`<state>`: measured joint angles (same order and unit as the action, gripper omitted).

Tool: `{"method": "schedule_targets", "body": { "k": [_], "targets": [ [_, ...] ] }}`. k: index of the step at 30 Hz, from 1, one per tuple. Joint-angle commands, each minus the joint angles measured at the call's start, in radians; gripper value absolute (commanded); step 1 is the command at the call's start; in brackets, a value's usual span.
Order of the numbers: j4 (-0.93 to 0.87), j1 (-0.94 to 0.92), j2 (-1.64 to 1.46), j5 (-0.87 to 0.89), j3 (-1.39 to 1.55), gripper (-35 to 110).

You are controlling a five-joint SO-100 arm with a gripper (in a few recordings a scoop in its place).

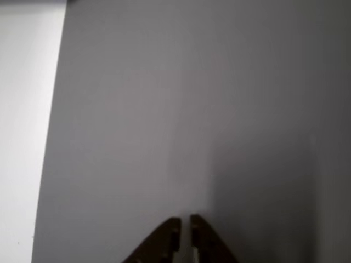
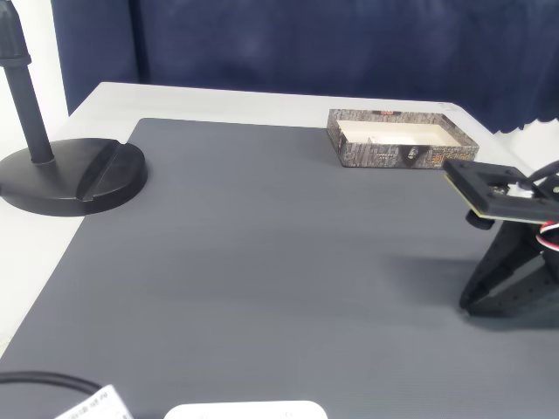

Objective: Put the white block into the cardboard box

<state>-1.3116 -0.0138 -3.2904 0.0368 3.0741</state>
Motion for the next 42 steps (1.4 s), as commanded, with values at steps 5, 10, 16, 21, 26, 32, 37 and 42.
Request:
{"method": "schedule_targets", "body": {
  "k": [5, 10, 16, 21, 26, 32, 37, 42],
  "targets": [
    [-0.009, 0.012, -0.035, -0.020, 0.018, -2],
    [-0.009, 0.012, -0.035, -0.023, 0.018, -2],
    [-0.011, 0.012, -0.035, -0.026, 0.018, -2],
    [-0.017, 0.012, -0.035, -0.054, 0.018, -2],
    [-0.017, 0.012, -0.035, -0.055, 0.018, -2],
    [-0.017, 0.012, -0.035, -0.055, 0.018, -2],
    [-0.017, 0.012, -0.035, -0.055, 0.018, -2],
    [-0.017, 0.012, -0.035, -0.057, 0.018, -2]
  ]
}}
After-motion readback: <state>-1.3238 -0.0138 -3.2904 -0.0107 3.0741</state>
